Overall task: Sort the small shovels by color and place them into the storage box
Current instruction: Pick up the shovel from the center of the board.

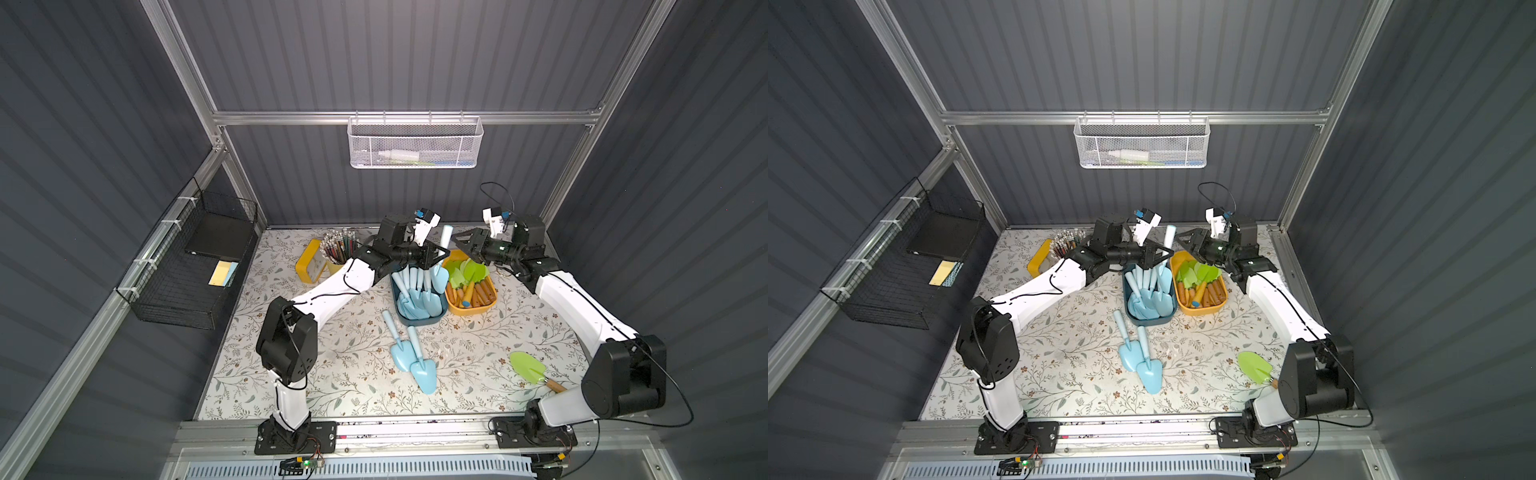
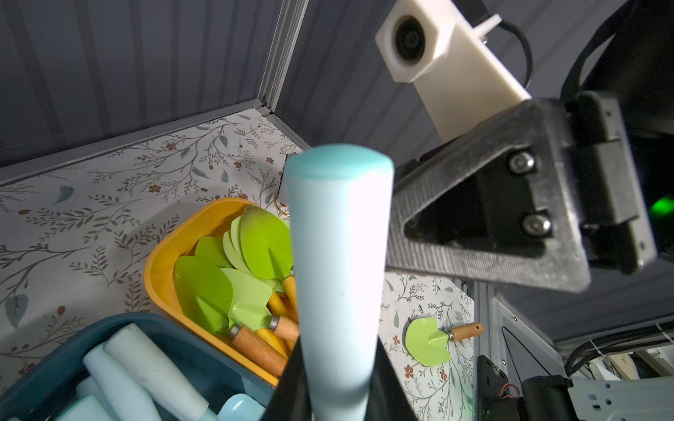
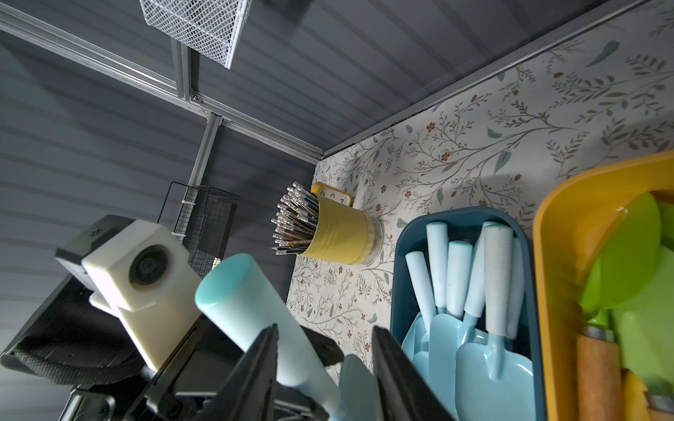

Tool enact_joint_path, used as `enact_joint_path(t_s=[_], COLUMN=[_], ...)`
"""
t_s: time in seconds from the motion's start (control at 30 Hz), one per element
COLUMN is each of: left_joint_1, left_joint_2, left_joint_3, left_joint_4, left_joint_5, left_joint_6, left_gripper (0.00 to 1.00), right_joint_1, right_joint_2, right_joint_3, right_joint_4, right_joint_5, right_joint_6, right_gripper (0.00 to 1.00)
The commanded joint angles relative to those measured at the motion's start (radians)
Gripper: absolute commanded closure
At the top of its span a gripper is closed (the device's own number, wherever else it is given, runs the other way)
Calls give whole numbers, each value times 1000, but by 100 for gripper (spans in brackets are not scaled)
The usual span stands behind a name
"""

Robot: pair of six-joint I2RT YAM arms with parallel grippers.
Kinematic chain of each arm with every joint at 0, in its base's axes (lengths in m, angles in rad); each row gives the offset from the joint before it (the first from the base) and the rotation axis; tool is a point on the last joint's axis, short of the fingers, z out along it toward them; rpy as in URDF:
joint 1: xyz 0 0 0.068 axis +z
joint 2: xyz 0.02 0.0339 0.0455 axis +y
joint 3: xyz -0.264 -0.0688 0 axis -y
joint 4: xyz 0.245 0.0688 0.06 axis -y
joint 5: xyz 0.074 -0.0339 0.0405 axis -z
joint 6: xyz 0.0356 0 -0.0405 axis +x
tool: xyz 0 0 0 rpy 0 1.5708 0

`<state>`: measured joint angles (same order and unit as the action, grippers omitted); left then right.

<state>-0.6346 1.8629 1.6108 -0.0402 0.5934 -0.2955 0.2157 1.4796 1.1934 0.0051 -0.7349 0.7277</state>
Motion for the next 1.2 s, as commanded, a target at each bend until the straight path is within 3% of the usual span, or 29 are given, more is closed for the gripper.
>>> enact_joint_path(t_s=[0.0, 0.67, 1.17], left_joint_1=[-6, 34, 33], left_joint_2=[-19, 76, 48], left_joint_3=[5, 92, 89], left_joint_4=[74, 3, 16], left_joint_5=[83, 135, 131], left_joint_6=[-8, 50, 27], left_gripper=[100, 100, 100], right_joint_1=[30, 54, 59], right_joint_2=[-15, -64, 13], right_joint_3=[34, 107, 167], right_joint_4=[-19, -139, -203], right_joint_5=[-5, 36, 114], right_joint_6=[-46, -145, -249], right_gripper=[53, 54, 54])
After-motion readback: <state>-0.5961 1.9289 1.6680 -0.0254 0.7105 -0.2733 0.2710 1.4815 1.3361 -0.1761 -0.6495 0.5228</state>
